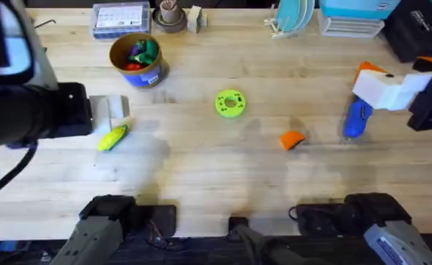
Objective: Pick up the gripper from the table and insert it into the empty holder that is missing its gripper. Then pick up a screw, insert it into the mounting hole, and use the screwdriver to tighten it. Finally, clean up the table by picking up the vegetable and placing it into the bucket.
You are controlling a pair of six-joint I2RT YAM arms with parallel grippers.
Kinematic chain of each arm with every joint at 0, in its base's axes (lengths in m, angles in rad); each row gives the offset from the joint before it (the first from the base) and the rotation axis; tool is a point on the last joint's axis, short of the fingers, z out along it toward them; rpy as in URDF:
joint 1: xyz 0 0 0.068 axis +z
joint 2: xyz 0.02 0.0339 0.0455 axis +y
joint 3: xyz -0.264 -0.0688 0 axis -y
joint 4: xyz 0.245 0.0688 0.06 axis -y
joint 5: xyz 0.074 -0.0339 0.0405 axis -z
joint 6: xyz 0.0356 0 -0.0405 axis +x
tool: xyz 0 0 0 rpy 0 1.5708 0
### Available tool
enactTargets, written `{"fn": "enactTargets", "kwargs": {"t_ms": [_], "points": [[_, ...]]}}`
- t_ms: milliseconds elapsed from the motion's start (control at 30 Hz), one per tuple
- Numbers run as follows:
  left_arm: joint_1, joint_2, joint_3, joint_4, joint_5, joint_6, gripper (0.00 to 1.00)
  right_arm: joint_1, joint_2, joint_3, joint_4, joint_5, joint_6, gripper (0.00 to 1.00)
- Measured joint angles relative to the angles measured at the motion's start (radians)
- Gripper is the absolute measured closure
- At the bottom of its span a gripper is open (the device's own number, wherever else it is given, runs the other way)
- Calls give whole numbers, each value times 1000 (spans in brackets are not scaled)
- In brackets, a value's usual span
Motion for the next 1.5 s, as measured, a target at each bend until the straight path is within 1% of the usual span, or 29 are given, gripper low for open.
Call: {"fn": "enactTargets", "kwargs": {"t_ms": [167,233,367,567,600,633,667,700,733,767,800,833,867,933,1067,1233,1267,1300,1367,1467,1500], "points": [[0,119,-76,-9,-111,-8,8,0,0,0,0,0,-8,7],[0,179,-98,-6,-140,-7,8,0,0,0,0,0,-15,7],[0,288,-143,38,-170,7,8,0,0,0,1,0,-35,7],[0,437,-161,86,-170,24,4,0,0,0,1,0,-63,7],[0,453,-161,88,-170,23,22,0,0,0,1,0,-67,8],[0,464,-161,88,-170,26,73,0,0,0,1,0,-69,8],[0,472,-161,87,-169,27,193,0,0,0,1,0,-72,7],[0,477,-161,88,-169,30,331,0,0,0,1,0,-75,7],[0,480,-161,87,-168,31,499,0,0,0,1,0,-75,7],[0,480,-162,87,-166,31,633,0,0,0,1,0,-79,7],[0,480,-162,87,-165,31,810,0,0,0,1,0,-83,7],[0,480,-162,87,-165,35,950,0,0,0,1,0,-90,7],[0,480,-162,87,-164,36,986,0,0,0,1,0,-99,7],[0,477,-162,87,-164,38,997,0,0,0,1,0,-117,7],[0,424,-162,88,-162,39,997,0,0,0,1,0,-147,7],[0,258,-139,90,-159,39,997,0,0,0,1,0,-158,7],[0,222,-130,94,-154,40,985,0,0,0,1,0,-158,7],[0,182,-121,101,-147,41,870,0,0,0,1,0,-158,7],[0,97,-106,134,-123,42,544,0,0,0,1,0,-161,7],[0,-24,-99,207,-69,42,89,0,0,0,1,0,-163,8],[0,-64,-98,237,-42,40,29,0,0,0,1,0,-164,8]]}}
